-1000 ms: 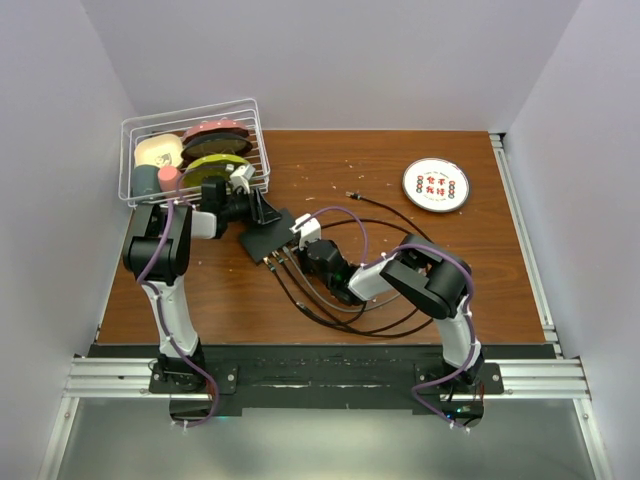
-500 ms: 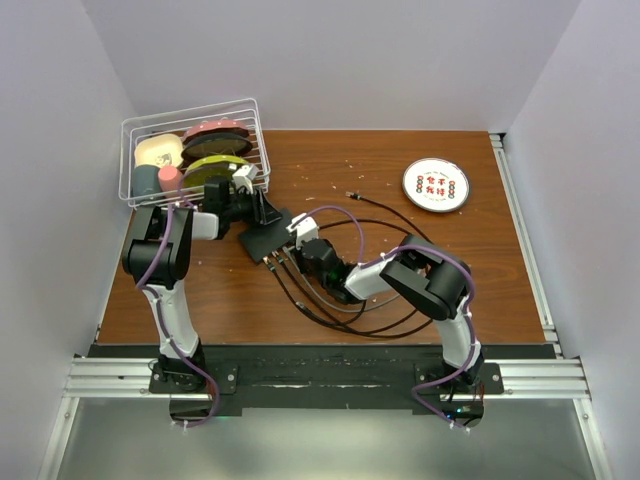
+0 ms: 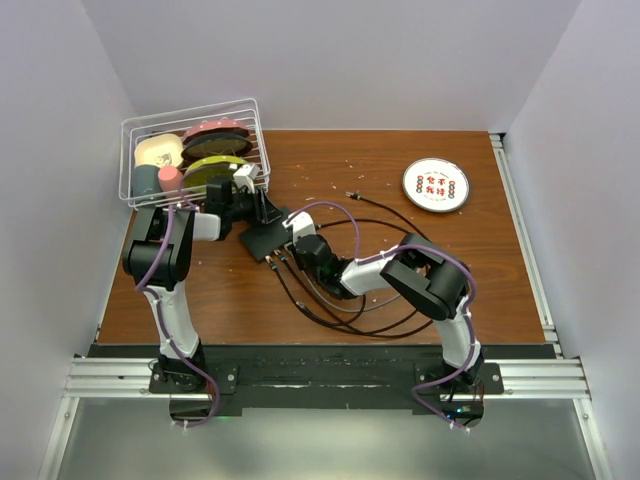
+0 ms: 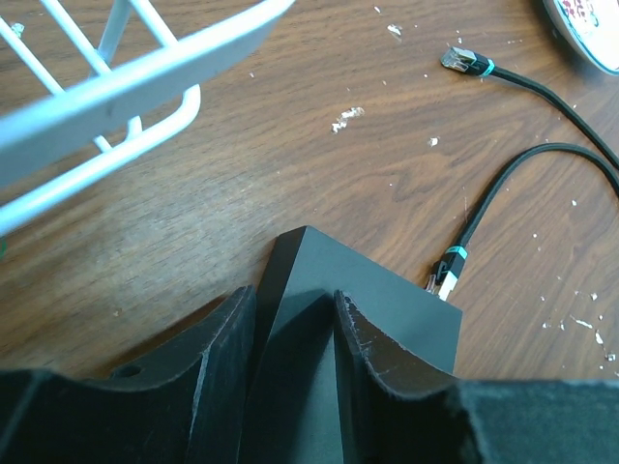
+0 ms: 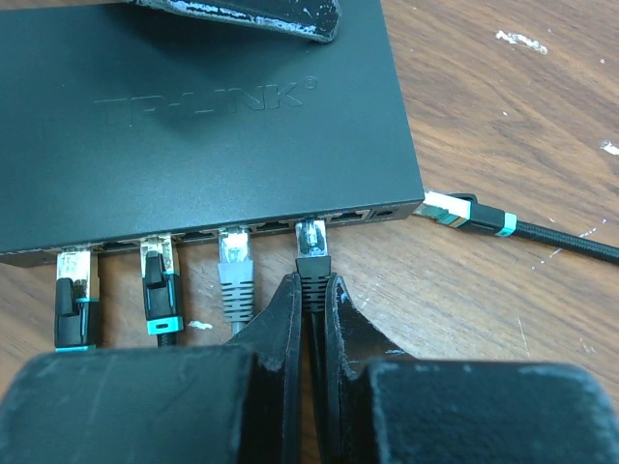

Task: Insert the plug into the switch port

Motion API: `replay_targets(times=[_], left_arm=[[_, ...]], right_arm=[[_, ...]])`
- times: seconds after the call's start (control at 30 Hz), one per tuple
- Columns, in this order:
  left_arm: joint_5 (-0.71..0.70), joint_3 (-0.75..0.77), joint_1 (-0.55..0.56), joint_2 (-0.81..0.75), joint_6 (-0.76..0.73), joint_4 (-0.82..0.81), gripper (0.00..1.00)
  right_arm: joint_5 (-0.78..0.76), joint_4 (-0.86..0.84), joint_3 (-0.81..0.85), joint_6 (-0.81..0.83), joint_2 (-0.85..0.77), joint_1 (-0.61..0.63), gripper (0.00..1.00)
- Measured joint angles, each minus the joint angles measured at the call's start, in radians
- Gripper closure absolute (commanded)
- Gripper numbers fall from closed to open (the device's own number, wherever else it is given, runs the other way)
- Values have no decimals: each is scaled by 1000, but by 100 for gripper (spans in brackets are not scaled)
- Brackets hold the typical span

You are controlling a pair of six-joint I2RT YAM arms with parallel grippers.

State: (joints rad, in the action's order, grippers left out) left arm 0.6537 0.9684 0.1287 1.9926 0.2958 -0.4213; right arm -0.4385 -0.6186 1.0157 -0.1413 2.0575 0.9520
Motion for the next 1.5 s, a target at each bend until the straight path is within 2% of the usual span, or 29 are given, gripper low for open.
replay_targets(times=[0.4,0.73,0.93,1.1,1.2,1.23,1.3,1.33,1.47,1.5], left_arm=[[-59,-3,26,-20,-49,1,100],[-114,39,48,-48,-96,105,64],[-142,40,50,-75,-98,167,53],[-156,42,55,-86,-105,211,46],[-161,42,57,-99,-101,239,41],[-163,42,57,-105,-98,250,40],[-166,36,57,-119,-94,271,36],[-169,31,57,-129,-91,281,34],[-190,-9,57,-190,-63,336,25],[-196,-19,57,-208,-53,352,23]], right_arm=[[-22,41,29,8,8,0,100],[-16,58,27,1,0,-6,100],[-14,66,23,-23,-6,-9,100],[-10,77,20,-34,-16,-11,95],[-6,82,14,-39,-23,-12,91],[-3,84,11,-42,-25,-13,83],[3,91,9,-49,-31,-14,76],[6,95,9,-53,-33,-14,68],[3,114,-2,-74,-45,-22,51],[2,119,-8,-78,-53,-25,50]])
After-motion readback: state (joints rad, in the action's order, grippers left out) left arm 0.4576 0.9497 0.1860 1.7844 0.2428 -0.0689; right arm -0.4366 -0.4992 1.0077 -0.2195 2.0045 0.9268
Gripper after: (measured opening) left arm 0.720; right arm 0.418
